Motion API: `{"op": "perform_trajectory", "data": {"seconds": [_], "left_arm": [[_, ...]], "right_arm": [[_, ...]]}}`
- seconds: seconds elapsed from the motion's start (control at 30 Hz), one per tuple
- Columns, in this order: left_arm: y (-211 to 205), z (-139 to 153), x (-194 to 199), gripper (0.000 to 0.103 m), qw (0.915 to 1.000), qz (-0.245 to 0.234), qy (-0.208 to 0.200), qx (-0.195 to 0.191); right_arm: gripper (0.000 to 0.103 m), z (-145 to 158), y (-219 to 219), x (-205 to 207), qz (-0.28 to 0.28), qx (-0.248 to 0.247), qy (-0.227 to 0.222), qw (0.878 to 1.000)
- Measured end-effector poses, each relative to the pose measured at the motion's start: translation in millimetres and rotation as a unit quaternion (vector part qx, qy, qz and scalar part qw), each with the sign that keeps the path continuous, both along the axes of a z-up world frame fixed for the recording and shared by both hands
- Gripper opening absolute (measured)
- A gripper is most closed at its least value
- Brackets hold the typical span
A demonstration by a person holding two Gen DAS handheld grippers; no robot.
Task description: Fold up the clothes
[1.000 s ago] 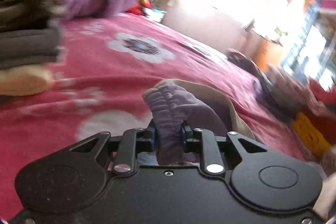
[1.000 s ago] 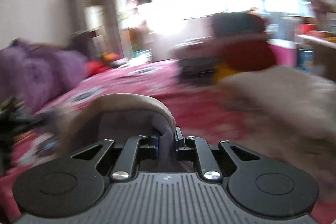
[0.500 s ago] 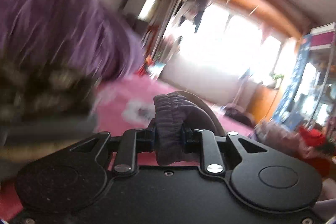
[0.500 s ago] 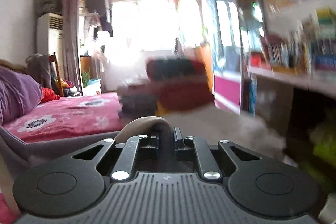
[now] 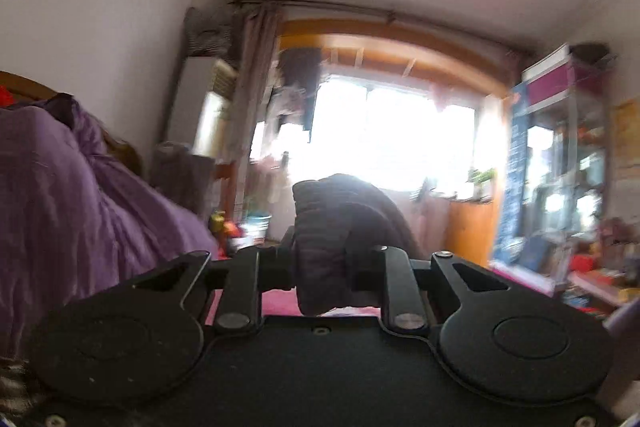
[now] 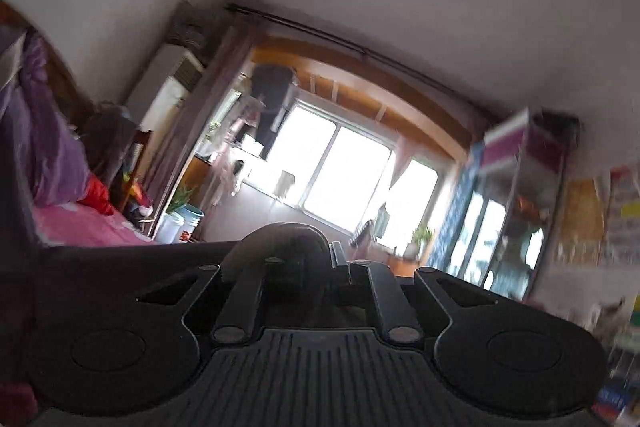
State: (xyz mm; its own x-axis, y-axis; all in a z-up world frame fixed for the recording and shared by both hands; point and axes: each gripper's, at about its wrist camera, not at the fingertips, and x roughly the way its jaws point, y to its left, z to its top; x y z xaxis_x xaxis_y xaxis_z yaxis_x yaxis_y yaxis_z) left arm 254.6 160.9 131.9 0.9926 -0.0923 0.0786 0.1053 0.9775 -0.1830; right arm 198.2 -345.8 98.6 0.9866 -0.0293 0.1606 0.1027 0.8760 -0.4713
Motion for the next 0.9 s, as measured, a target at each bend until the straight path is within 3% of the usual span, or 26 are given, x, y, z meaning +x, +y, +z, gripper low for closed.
{"op": "perform_trajectory", "data": {"seconds": [0.2,0.27,0.37,0.47,0.6,0.67,0.7,0.77,0.83,0.87,0.9], "left_arm": [[-15,-44,-68,0.019,0.9938,-0.106,-0.003,0.031],[-24,-64,-87,0.019,0.9875,-0.151,0.016,0.041],[-43,-95,-113,0.019,0.9689,-0.235,0.048,0.06],[-79,-125,-139,0.019,0.9357,-0.331,0.087,0.085],[-150,-158,-162,0.019,0.8784,-0.438,0.129,0.141],[-185,-169,-161,0.019,0.8549,-0.475,0.145,0.15],[-200,-174,-161,0.019,0.847,-0.487,0.148,0.153],[-232,-185,-159,0.021,0.8298,-0.507,0.162,0.166],[-255,-200,-153,0.057,0.8157,-0.508,0.195,0.197],[-264,-208,-151,0.068,0.808,-0.505,0.208,0.22],[-265,-209,-151,0.068,0.8028,-0.512,0.201,0.231]], "right_arm": [[0.012,-75,-1,-36,0.002,-0.065,0.077,0.995],[0.012,-98,-4,-55,0.0,-0.079,0.102,0.992],[0.012,-129,-13,-87,-0.011,-0.094,0.139,0.986],[0.012,-149,-30,-114,-0.032,-0.093,0.168,0.981],[0.012,-168,-54,-131,-0.069,-0.099,0.206,0.971],[0.012,-176,-63,-130,-0.087,-0.099,0.221,0.966],[0.014,-180,-65,-128,-0.096,-0.098,0.231,0.963],[0.031,-188,-68,-117,-0.109,-0.098,0.264,0.953],[0.05,-196,-67,-118,-0.103,-0.129,0.309,0.937],[0.06,-200,-66,-121,-0.096,-0.152,0.33,0.927],[0.064,-203,-66,-128,-0.085,-0.182,0.35,0.915]]}}
